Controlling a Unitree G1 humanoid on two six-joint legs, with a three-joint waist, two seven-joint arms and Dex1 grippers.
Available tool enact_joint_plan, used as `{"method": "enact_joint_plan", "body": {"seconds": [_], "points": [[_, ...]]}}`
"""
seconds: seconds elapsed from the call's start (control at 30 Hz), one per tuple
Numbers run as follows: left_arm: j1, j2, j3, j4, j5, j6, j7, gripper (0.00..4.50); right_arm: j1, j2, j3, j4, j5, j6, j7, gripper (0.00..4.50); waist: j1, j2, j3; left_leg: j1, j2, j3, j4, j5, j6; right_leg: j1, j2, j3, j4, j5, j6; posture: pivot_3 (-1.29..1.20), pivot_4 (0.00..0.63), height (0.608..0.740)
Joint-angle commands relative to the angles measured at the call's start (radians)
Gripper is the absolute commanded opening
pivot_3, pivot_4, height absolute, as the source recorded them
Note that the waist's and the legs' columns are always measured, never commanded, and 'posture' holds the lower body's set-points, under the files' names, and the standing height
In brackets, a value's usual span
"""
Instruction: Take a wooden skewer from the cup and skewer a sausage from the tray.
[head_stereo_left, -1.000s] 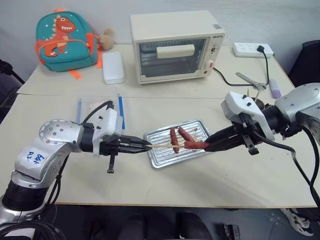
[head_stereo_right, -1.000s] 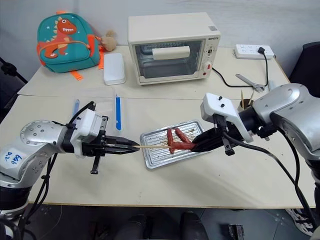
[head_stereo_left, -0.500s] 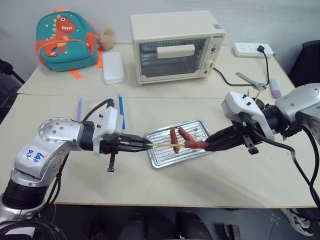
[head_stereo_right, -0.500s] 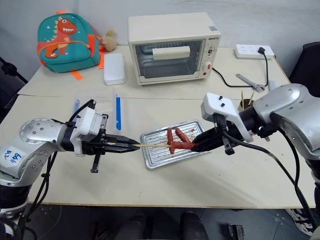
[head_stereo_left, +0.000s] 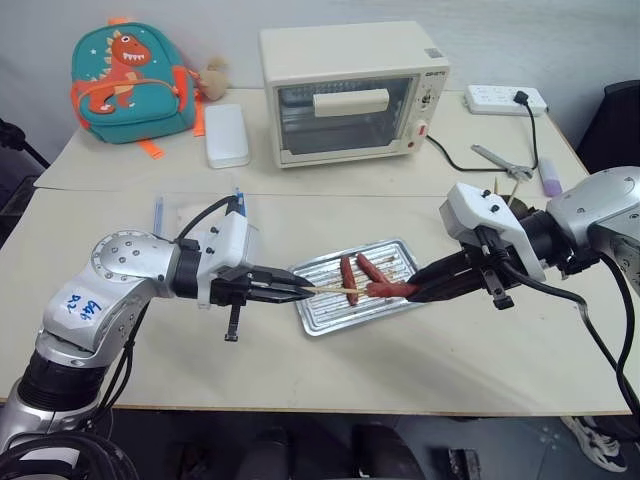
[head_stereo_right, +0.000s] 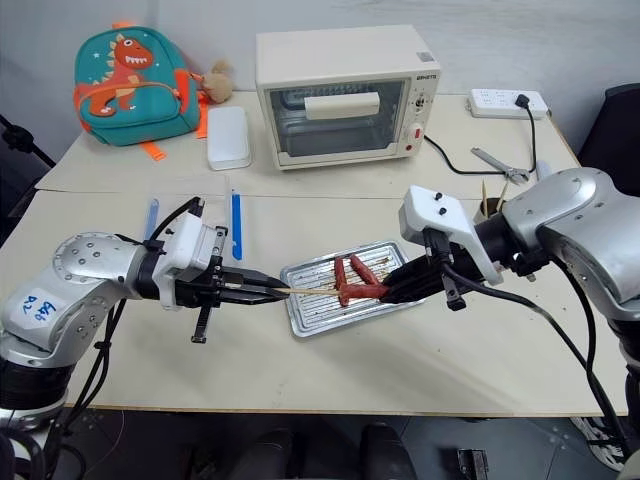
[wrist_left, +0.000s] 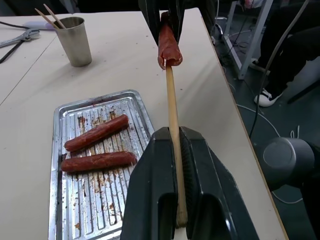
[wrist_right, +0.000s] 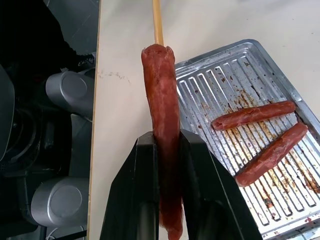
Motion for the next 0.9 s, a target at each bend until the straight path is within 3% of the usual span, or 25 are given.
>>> {"method": "enact_joint_plan", "body": {"seconds": [0.03,0.9], "points": [[-0.017,0.006,0.018,-0.009,-0.004,-0.022,-0.017,0.0,0.005,-0.007,-0.005,-0.018,-0.009,-0.007,0.0,0.29,0.0,0.0,0.0,0.0,0.0,0.0,0.0,0.0,0.0,0.0,0.0,0.0,0.0,0.0,0.0,0.0,0.15,0.74],[-0.026,0.015,0.03,0.001,0.002,-0.026,-0.03,0.0,0.01,0.008,0.0,-0.007,-0.052,-0.029,0.018,0.29,0.0,0.0,0.0,0.0,0.0,0.0,0.002,0.0,0.0,0.0,0.0,0.0,0.002,0.0,0.0,0.0,0.15,0.74]]}}
